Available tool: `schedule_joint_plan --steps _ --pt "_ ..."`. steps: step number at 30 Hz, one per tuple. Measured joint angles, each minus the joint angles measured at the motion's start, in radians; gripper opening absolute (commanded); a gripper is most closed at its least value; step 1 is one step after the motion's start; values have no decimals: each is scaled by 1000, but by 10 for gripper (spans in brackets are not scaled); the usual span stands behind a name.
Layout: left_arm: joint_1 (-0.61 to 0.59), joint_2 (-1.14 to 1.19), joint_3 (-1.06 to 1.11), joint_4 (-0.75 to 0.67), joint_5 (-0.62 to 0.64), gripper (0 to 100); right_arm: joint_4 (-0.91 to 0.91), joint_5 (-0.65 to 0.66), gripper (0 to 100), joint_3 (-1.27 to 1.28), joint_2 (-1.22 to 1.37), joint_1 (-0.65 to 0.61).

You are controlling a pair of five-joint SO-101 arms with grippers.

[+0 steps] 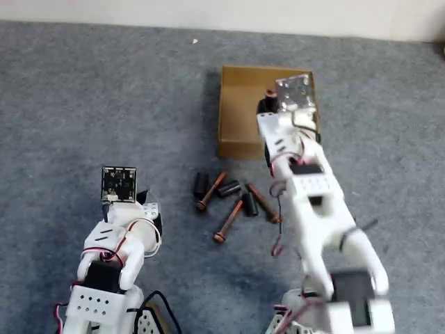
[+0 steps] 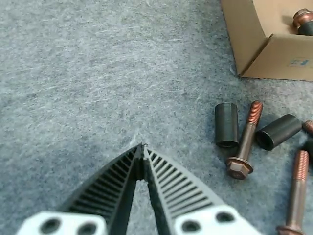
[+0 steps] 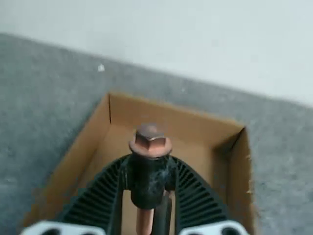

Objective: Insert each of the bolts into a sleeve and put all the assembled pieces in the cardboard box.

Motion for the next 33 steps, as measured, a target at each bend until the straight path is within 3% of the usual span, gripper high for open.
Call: schedule_joint_plan --steps 7,23,33 --pt "0 0 0 0 0 5 55 0 110 -176 267 2" --pt "0 0 0 0 0 5 736 -6 112 -554 295 2" --pt "0 0 0 0 0 5 1180 -5 112 -583 107 -92"
